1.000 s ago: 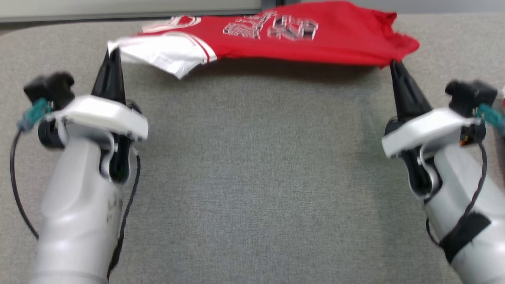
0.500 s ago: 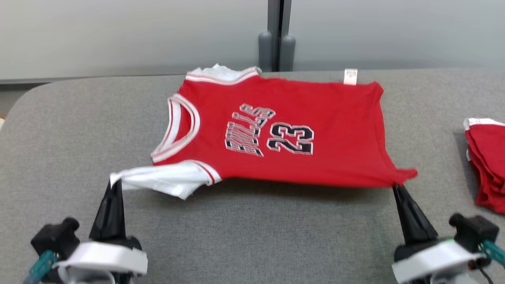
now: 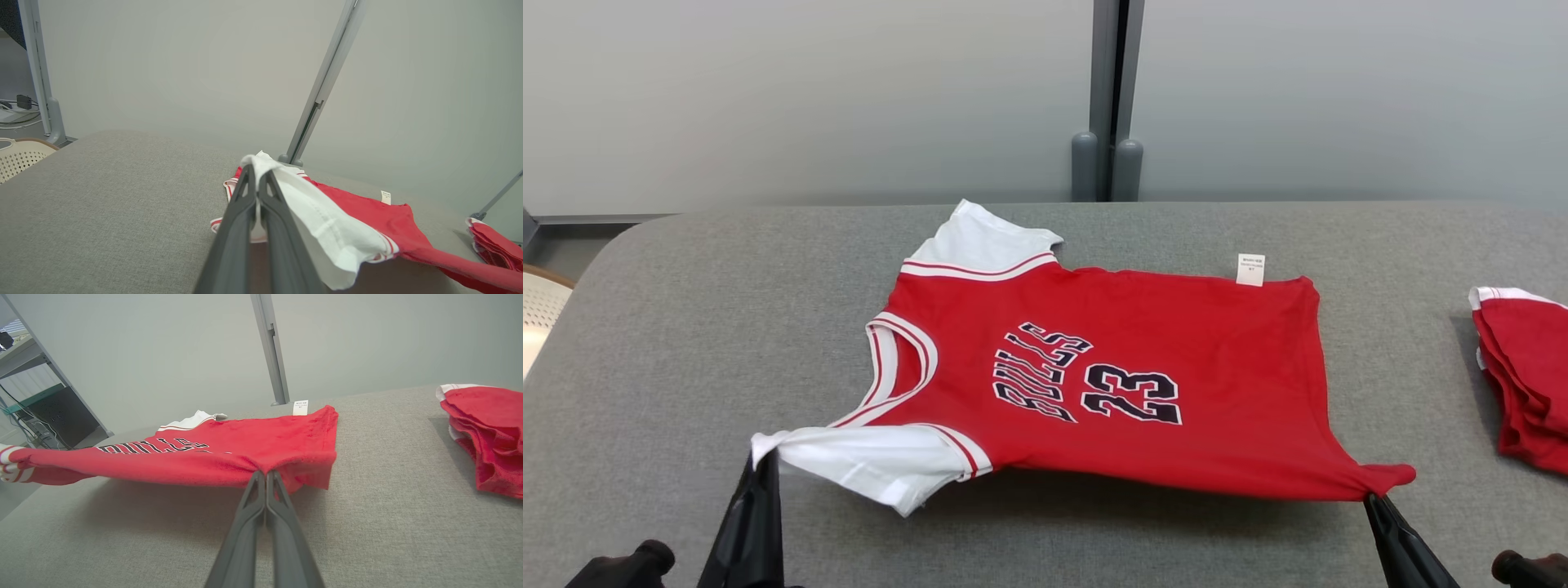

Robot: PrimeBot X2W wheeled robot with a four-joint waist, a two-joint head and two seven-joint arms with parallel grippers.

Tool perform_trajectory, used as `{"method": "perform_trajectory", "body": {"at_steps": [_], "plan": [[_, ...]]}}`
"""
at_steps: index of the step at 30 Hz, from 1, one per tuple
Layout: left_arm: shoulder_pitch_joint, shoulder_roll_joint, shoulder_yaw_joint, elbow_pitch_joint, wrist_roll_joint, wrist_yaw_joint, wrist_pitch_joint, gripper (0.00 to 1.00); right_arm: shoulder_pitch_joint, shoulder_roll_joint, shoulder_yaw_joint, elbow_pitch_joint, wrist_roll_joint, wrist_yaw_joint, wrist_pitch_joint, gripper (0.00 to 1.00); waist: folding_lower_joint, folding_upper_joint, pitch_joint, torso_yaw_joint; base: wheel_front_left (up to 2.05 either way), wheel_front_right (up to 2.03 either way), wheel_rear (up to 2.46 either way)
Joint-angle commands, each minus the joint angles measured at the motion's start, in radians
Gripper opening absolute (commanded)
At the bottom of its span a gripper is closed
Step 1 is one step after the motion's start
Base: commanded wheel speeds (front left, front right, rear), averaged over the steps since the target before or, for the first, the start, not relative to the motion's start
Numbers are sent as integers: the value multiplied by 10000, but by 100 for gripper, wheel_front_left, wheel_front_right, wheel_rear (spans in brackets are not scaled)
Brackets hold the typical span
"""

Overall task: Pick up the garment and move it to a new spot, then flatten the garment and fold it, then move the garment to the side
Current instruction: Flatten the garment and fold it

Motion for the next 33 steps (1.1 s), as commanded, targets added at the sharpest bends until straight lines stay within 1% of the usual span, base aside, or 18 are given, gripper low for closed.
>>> {"method": "perform_trajectory", "body": {"at_steps": [1,4,8,12,14,19,25,26,27,28,31,33], "plan": [[3,16,-8,31,-70,-1,55,0,6,11,-71,-115,-27,-4,70,0,0,-1,68,-65,0,0,0],[-320,71,-86,292,-177,-129,139,0,-24,156,-136,-124,1,-4,291,0,0,-1,194,-132,0,0,0],[-913,225,-143,1011,-357,-349,356,0,-359,306,-279,209,123,-4,440,0,0,-1,511,-229,0,0,0],[-1903,386,-50,1988,-847,-733,546,0,-1128,428,-368,648,180,-4,506,0,0,-1,1151,-382,0,0,0],[-2464,472,-73,2597,-1058,-996,684,0,-1514,460,-410,1037,216,-4,627,0,0,-1,1487,-431,0,0,0],[-3920,711,-204,3995,-1232,-1461,804,0,-2771,330,-148,1967,327,-4,671,0,0,-1,2173,-493,0,0,0],[-5263,905,-292,5482,-1326,-1799,417,0,-3906,183,301,2929,510,-2,360,0,0,-1,2679,-501,0,0,0],[-5401,914,-330,5749,-1297,-1844,362,0,-4045,154,417,2992,550,-2,260,5,0,-1,2724,-485,0,0,0],[-5515,911,-349,5989,-1273,-1844,310,32,-4199,132,518,3052,595,-2,174,49,0,-1,2788,-484,0,0,0],[-5583,871,-376,6221,-1362,-1880,283,100,-4302,106,667,3111,604,-2,96,100,0,-1,2825,-503,0,0,0],[-5670,792,-205,6516,-1443,-1919,-362,100,-4427,-35,866,3028,350,-4,-467,100,0,-1,2866,-536,0,0,0],[-5566,943,-149,6493,-947,-1711,-1108,100,-4373,-128,880,2827,-100,-2,-943,100,0,-1,2835,-532,0,0,0]]}}
